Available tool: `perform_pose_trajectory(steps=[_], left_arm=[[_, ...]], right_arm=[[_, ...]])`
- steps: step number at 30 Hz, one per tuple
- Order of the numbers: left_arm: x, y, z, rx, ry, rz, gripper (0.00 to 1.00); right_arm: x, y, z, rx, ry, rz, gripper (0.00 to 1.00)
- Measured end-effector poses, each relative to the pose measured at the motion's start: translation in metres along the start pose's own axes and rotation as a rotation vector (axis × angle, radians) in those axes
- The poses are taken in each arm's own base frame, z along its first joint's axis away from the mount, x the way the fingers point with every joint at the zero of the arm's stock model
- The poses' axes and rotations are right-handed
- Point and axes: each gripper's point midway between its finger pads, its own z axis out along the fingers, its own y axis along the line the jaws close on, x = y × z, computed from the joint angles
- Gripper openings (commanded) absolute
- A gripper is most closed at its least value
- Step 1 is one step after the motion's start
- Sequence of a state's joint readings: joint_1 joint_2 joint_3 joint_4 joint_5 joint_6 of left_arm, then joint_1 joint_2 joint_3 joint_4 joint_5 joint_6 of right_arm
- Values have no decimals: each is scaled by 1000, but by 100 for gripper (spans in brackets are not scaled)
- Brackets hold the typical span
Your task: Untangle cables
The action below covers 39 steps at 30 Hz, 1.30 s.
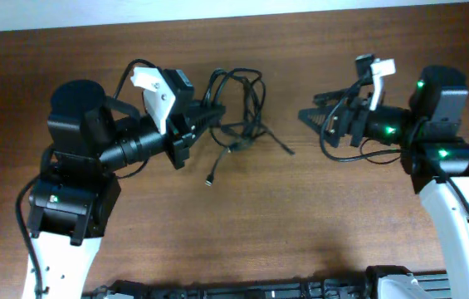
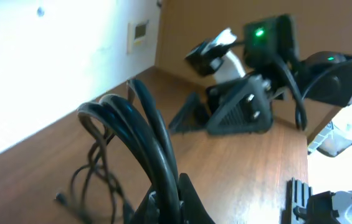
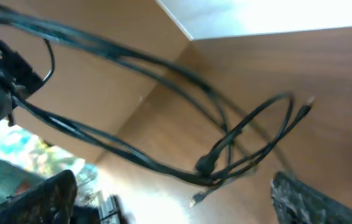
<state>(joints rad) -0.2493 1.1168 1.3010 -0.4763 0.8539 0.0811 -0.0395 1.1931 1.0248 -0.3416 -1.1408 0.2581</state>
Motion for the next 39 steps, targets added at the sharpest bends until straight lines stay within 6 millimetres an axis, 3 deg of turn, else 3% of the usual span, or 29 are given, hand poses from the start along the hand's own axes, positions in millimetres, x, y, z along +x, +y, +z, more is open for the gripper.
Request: perform_pose_trajectory(steps=[3, 15, 19, 21, 23, 24, 25, 28, 32, 39], left_arm=[[-7, -8, 4, 26, -24, 42, 0], [-28, -24, 3, 110, -102, 134, 0], [-28, -28, 3, 133, -103, 136, 0], [-28, -31, 4, 143, -103, 137, 0], [-28, -36, 5, 160, -101, 139, 0], [-27, -40, 7, 174, -101, 141, 0], [-27, -43, 8, 183, -100, 142, 0], [-27, -48, 9, 200, -99, 144, 0], [-24, -41, 11, 161, -85, 128, 0], [7, 3, 13, -95, 39, 19, 0]], right_arm=[[8, 3, 12, 17, 28, 22, 95], [22, -39, 28, 217, 49, 220, 93], [33, -39, 45, 197, 96, 232, 91], [36, -37, 53, 184, 110, 223, 85], [38, -36, 59, 177, 122, 223, 68], [39, -38, 61, 177, 126, 223, 58], [41, -40, 63, 179, 132, 233, 38], [43, -44, 65, 182, 140, 242, 6], [43, -45, 65, 182, 140, 242, 4], [41, -43, 66, 171, 133, 234, 4]])
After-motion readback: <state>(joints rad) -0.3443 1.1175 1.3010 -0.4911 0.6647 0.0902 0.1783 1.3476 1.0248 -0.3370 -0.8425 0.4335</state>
